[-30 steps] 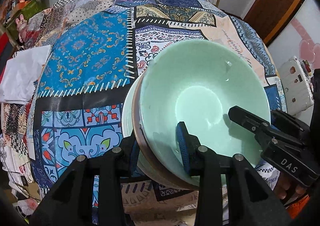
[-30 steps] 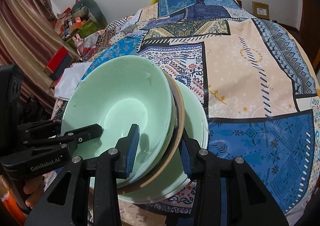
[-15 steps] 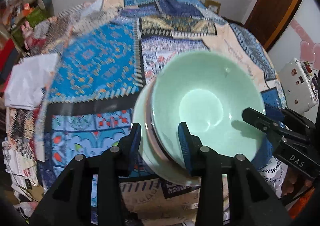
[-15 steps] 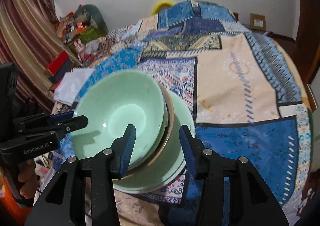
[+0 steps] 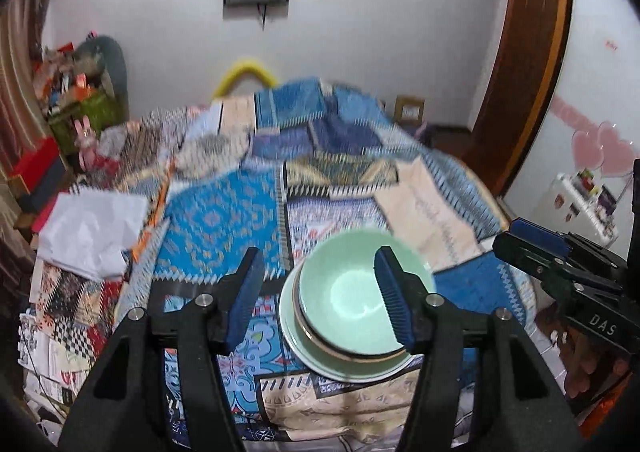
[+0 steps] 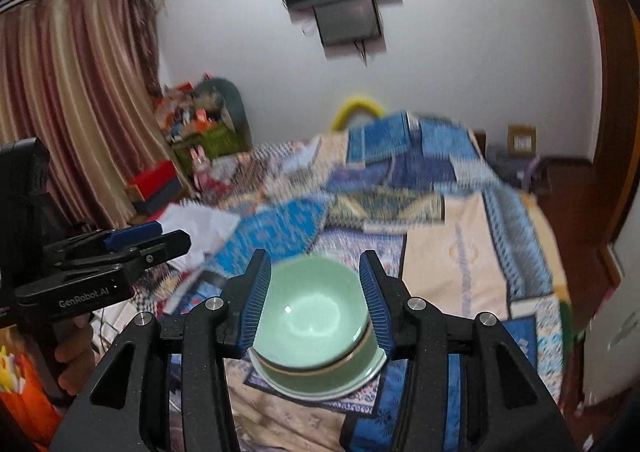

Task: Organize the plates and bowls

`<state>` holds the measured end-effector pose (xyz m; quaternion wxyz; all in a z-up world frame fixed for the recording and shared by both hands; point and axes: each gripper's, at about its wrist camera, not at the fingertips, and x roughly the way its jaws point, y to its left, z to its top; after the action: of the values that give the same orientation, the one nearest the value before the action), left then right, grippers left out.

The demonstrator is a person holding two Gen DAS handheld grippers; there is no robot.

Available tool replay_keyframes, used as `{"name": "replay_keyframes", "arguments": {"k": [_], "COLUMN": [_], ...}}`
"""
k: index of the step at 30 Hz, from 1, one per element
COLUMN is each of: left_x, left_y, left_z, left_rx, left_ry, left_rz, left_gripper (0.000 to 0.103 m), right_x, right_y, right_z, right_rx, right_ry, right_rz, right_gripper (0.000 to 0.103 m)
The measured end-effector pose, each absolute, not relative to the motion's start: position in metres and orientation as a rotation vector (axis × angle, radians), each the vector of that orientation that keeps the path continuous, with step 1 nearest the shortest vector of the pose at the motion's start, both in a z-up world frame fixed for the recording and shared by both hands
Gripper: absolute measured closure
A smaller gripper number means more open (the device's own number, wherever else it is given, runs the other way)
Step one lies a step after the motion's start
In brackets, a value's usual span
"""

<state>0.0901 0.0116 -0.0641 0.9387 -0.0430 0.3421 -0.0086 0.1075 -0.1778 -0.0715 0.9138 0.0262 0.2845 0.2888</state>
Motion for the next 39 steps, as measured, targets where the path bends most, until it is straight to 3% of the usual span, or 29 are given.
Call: {"name": "replay_keyframes", "arguments": {"k": [3, 10, 12, 19, 23, 39], "left_x": [0.072, 0.037, 0.028, 0.009, 0.004, 0.008], "left_y": [0.011, 0.008, 0.009, 0.008, 0.008, 0.01], "left_z": [-0.043, -0.011, -0.005, 0.003, 0.003, -0.003], "left_rx": [-0.085, -0.073, -0.071, -0.046, -0.057, -0.067], "left_ry": [0.614, 0.462, 0.419, 0.324, 0.301, 0.325], "left_rz": [-0.025, -0.01, 0.002, 0.021, 0.025, 0.007], "left_gripper": [0.045, 0.03, 0.028, 0.005, 0.0, 0.0], "right_x": [0.094, 0.073, 0.071, 0.065, 0.064, 0.061], "right_y": [-0.177, -0.177, -0.176, -0.175, -0.175, -0.179], "right_z": [-0.054, -0.033, -0.031, -0.027, -0.027, -0.03], "right_rx": [0.041, 0.034, 0.031, 0.032, 0.045, 0.057], "right_ry": [0.514, 0.401, 0.375, 0.329, 0.32, 0.325], "right_rz": [0.607, 0.611, 0.597, 0.579, 0.573, 0.557], "right_gripper": [0.051, 0.04, 0.03, 0.016, 0.001, 0.001]}}
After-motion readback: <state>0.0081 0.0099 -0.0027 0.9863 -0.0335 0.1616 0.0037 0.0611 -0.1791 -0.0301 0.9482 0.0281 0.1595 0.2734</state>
